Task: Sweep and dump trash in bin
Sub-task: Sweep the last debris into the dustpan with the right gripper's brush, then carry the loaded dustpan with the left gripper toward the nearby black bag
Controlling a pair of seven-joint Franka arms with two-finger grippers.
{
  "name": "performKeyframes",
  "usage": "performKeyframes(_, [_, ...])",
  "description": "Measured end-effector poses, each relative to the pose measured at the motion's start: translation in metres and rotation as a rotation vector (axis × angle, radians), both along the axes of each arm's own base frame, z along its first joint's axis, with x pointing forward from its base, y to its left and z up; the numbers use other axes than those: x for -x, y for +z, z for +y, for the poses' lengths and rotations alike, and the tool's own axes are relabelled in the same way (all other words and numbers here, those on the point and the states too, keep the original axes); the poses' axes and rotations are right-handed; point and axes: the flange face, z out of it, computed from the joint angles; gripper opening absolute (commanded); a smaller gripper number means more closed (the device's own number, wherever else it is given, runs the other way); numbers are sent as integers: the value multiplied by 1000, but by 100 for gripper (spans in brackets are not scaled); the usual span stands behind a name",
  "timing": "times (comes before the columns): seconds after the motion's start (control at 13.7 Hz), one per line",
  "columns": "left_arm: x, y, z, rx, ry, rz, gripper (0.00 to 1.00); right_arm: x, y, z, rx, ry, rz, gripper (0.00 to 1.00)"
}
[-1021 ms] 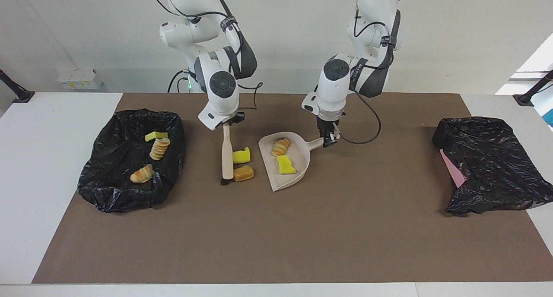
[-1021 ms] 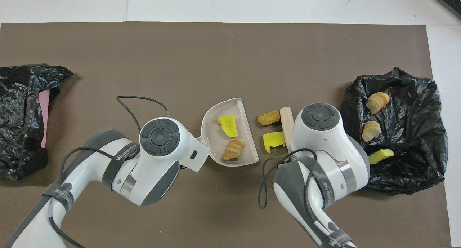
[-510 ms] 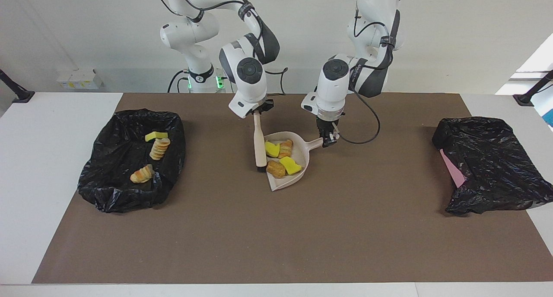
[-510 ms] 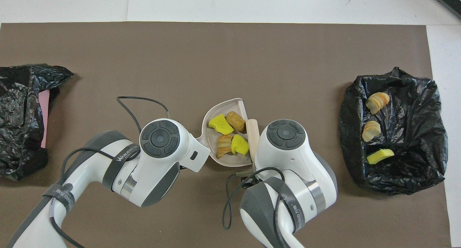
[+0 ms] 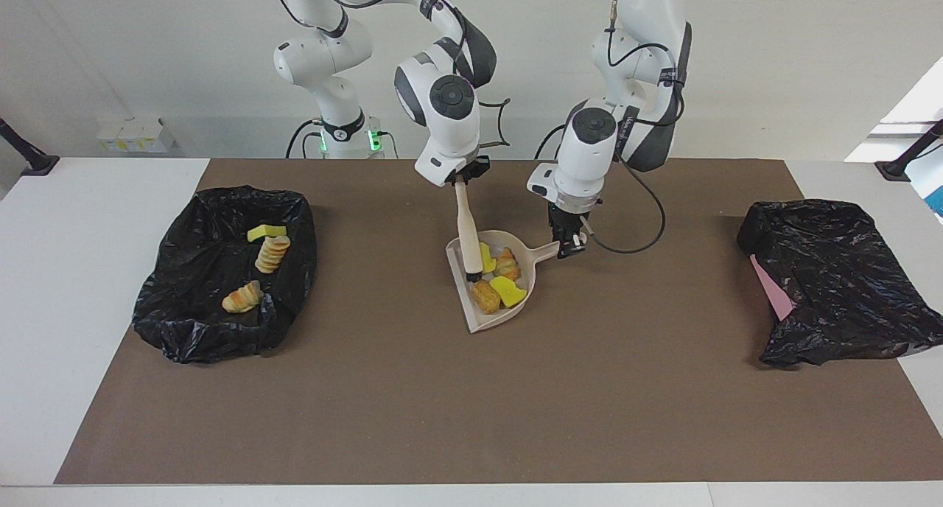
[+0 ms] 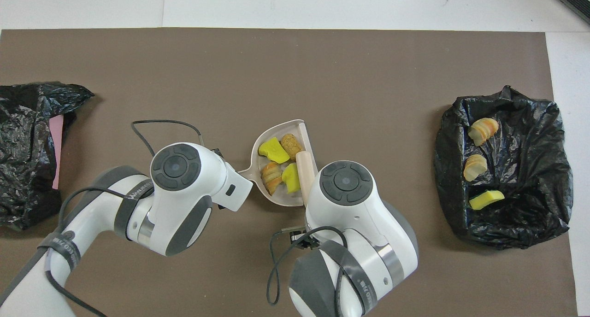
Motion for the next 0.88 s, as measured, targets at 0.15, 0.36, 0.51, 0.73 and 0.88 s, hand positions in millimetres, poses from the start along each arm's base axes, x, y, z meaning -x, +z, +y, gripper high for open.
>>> performKeyframes(0.15, [-12, -3, 21, 39, 0, 7, 0, -1, 16, -7, -7, -7, -10, 0])
performKeyframes(0.36, [-24, -2, 38, 86, 37, -8, 0, 3, 36, -12, -5, 5, -44, 0])
performKeyframes(0.51, [-29, -1, 46, 115, 47, -12, 0, 5, 42, -12, 3, 13, -63, 0])
performKeyframes(0.73, [-42, 3, 72, 162, 37, -19, 0, 10, 48, -11, 26, -12, -79, 0])
performKeyframes(0.88, [-54, 9, 98, 185, 32, -22, 0, 26, 47, -4, 45, -37, -80, 0])
